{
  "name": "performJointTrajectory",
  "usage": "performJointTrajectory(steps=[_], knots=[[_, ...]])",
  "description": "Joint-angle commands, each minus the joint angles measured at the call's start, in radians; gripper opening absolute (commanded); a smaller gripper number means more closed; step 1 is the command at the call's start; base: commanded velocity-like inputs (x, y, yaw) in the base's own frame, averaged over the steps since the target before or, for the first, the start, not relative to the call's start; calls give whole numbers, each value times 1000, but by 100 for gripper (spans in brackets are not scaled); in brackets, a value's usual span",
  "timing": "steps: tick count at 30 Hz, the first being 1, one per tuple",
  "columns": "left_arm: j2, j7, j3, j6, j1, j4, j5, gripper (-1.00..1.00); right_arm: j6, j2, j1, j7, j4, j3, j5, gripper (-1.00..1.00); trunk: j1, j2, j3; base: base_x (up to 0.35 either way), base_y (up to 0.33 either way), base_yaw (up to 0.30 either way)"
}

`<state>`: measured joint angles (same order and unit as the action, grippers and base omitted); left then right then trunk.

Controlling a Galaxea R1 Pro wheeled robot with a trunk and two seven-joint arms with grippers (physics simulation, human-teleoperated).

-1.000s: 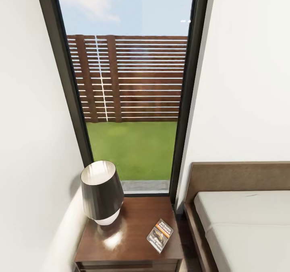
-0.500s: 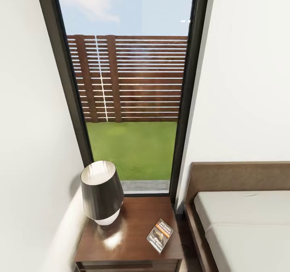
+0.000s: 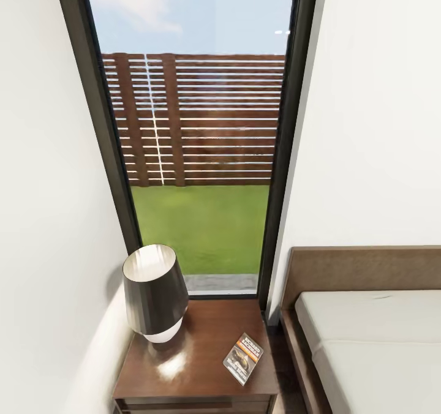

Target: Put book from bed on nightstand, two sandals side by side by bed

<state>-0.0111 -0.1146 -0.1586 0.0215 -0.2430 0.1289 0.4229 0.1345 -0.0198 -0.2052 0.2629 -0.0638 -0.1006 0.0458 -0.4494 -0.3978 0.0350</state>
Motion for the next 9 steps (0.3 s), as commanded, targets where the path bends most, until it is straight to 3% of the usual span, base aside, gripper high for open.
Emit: performJointTrajectory(steps=[1,9], knots=[[0,0,-7,2,-1,0,0,100,7,0,0,4,-2,-8,5,100,-1,-2,2,0,0,0],[0,0,-7,2,-1,0,-1,100,7,0,0,4,-2,-8,5,100,-1,-2,2,0,0,0]])
